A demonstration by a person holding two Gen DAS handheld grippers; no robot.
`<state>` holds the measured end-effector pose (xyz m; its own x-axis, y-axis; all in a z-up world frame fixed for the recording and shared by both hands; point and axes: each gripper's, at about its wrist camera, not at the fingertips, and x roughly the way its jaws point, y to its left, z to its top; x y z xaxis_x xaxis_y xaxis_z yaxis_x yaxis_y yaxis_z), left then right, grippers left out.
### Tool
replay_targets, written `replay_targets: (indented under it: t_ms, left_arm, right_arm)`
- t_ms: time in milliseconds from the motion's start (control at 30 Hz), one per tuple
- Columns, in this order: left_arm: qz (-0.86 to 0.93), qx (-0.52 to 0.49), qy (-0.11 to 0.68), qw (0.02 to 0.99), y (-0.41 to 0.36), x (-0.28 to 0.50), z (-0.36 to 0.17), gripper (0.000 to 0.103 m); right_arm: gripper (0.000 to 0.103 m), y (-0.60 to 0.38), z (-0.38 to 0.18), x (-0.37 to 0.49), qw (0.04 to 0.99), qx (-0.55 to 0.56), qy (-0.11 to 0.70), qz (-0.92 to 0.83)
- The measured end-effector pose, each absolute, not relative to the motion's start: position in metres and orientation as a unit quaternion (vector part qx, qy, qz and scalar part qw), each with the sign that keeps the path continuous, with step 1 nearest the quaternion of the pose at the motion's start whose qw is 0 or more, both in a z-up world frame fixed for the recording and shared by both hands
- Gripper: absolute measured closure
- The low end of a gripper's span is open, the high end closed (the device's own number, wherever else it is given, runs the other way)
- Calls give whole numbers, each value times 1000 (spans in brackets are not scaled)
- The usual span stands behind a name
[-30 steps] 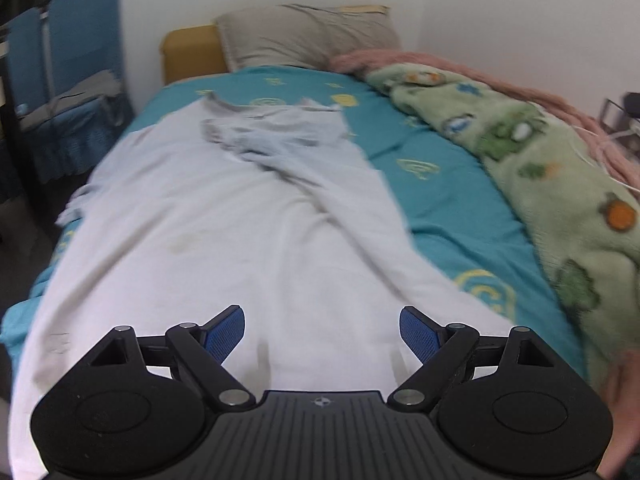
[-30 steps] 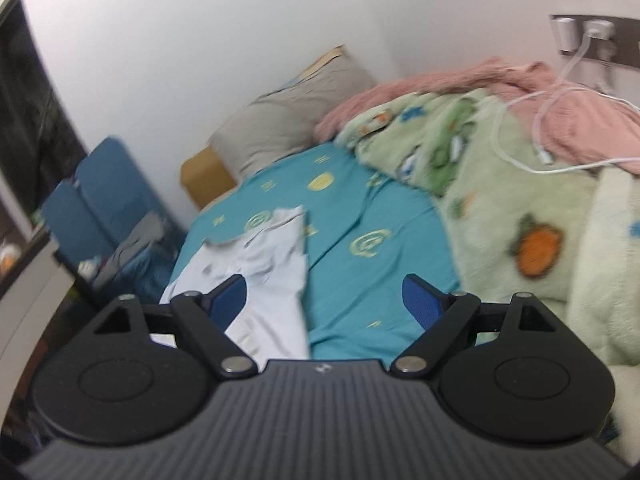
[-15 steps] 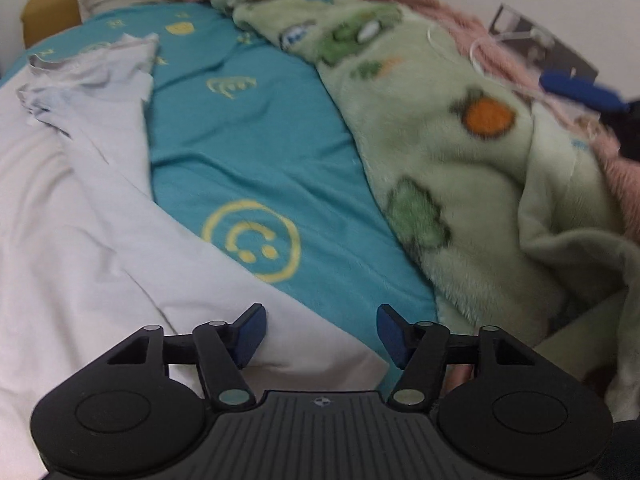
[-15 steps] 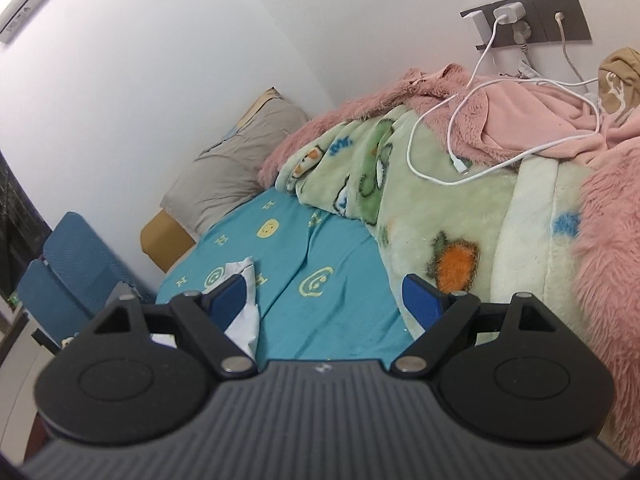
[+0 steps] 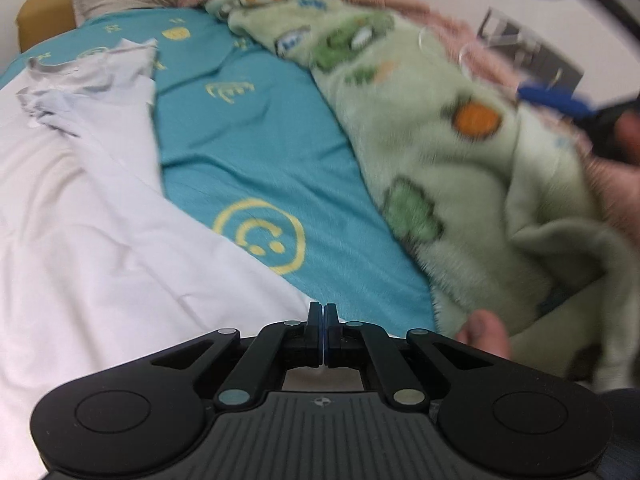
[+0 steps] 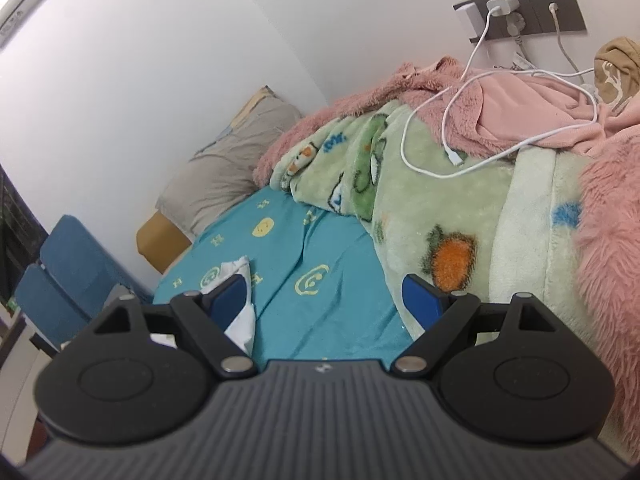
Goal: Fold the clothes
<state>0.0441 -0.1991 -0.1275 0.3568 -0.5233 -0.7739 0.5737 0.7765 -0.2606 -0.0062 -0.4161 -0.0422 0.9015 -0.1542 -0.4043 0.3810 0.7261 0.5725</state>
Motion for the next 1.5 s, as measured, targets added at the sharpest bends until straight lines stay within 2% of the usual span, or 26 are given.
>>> replay_targets:
  t_ms: [333, 500, 667, 767, 800, 833, 933, 1233, 1500]
  left_arm:
    - [-316, -141, 465, 815, -48, 30, -65, 103]
    - [-244, -141, 516, 809, 6, 24, -82, 103]
    - [-215, -138, 556, 791, 25, 30, -108, 101]
    - [-220, -159, 549, 790, 33, 40, -105, 84]
    - [-219, -167, 546, 791, 34, 48, -104, 67]
    - [-218, -173, 541, 794, 35, 57, -102, 54]
    - [-209, -186, 520, 807, 36, 100, -100, 45]
    - [-136, -227, 455, 850, 7, 281, -133, 43]
    - [-75, -230, 392, 888, -21, 400, -160, 46]
  right_arm:
    - [17, -400, -29, -8, 930, 314, 149, -116]
    - [17, -387, -28, 3, 934, 292, 182, -96]
    - [17, -366, -28, 14, 937, 259, 222, -80]
    - [17, -354, -30, 18, 936, 250, 238, -70]
    - [17, -349, -30, 19, 936, 247, 243, -66]
    - [17, -345, -31, 20, 935, 244, 249, -63]
    - [17, -332, -34, 28, 931, 252, 257, -56]
    - [17, -314, -62, 75, 925, 234, 292, -67]
    - [17, -301, -87, 115, 921, 211, 318, -74]
